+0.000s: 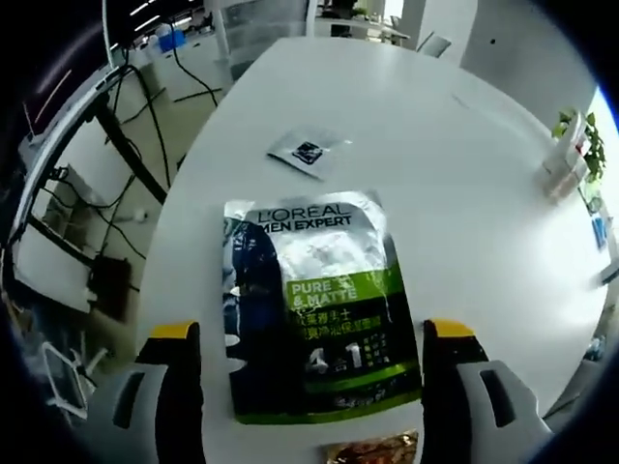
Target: Arrange the skincare products in the storage area until every visible bottle or jar stands upright without overlapping.
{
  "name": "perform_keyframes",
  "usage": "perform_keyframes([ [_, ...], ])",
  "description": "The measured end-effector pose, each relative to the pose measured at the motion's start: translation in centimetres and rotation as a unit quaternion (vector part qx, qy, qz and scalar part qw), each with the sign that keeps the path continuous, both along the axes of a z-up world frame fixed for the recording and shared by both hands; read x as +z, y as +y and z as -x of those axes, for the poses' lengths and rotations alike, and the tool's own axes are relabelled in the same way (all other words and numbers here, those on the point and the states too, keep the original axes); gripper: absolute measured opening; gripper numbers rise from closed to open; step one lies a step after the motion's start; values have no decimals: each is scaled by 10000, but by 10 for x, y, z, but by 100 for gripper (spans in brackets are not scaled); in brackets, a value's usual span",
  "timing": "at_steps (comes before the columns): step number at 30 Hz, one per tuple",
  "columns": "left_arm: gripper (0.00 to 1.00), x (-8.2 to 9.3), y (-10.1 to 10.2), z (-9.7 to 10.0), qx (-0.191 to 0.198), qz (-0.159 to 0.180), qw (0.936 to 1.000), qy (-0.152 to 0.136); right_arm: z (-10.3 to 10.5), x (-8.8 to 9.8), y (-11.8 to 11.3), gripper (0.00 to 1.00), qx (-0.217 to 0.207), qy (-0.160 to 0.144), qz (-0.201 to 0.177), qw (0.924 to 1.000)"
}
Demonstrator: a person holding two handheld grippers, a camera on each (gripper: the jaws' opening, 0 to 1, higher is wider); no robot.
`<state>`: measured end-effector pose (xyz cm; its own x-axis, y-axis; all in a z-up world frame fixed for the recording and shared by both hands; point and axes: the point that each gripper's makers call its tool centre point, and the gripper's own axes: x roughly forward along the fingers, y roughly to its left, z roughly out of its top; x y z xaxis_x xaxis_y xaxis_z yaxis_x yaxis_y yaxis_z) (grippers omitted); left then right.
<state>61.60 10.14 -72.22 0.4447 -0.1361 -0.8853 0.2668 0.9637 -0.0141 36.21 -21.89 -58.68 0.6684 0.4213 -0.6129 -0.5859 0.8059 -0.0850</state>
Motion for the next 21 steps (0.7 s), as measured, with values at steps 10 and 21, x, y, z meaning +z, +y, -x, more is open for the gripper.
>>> perform_keyframes([
  [10,62,1,-8,-2,-113,4,9999,-11,2,-3,2,37,89,69,5,9999],
  [21,7,4,-32,3,-487,113,9987,0,3,-4,3,34,140,118,-23,9998],
])
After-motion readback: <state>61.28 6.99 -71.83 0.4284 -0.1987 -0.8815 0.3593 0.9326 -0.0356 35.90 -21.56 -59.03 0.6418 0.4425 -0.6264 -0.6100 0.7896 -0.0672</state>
